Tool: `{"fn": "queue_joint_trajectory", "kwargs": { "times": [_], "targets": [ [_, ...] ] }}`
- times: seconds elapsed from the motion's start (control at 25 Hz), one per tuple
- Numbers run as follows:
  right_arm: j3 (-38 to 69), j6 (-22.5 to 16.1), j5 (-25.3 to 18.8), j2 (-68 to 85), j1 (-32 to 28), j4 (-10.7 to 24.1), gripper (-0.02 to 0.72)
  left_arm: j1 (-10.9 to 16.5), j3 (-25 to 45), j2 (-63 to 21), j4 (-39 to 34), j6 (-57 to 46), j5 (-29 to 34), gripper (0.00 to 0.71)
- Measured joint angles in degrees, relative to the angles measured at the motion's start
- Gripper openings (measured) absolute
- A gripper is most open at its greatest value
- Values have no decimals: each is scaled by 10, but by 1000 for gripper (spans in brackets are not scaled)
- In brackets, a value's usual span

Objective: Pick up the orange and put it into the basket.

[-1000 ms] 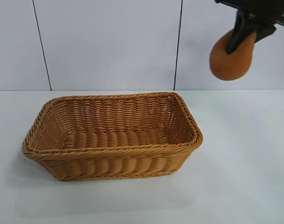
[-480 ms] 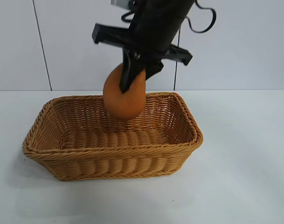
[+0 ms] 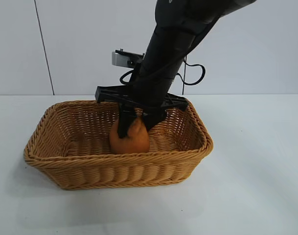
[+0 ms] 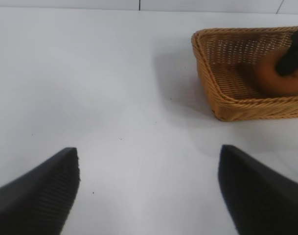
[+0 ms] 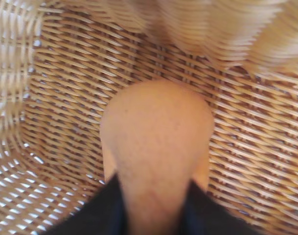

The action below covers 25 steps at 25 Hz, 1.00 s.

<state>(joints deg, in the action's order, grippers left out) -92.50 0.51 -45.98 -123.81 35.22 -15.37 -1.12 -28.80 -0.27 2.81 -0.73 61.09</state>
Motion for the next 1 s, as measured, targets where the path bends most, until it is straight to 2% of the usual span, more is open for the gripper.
{"fn": "queue_joint_trajectory", "kwargs": {
  "times": [0.08, 0.16, 0.24, 0.36, 0.48, 0.72, 1.0],
  "targets": [
    [-9, 0, -19, 22, 0, 6, 601, 0, 0, 0, 0, 0, 0, 559],
    [-28, -8, -45, 40, 0, 27, 635, 0, 0, 0, 0, 0, 0, 559],
    [-60, -27, -81, 59, 0, 64, 645, 0, 0, 0, 0, 0, 0, 558],
    [-112, -56, -152, 75, 0, 143, 652, 0, 0, 0, 0, 0, 0, 558],
    [-149, -69, -208, 77, -11, 193, 652, 0, 0, 0, 0, 0, 0, 558],
    [-159, -68, -229, 77, -74, 208, 652, 0, 0, 0, 0, 0, 0, 558],
    [-159, -57, -229, 77, -223, 221, 652, 0, 0, 0, 1, 0, -1, 558]
  ]
}}
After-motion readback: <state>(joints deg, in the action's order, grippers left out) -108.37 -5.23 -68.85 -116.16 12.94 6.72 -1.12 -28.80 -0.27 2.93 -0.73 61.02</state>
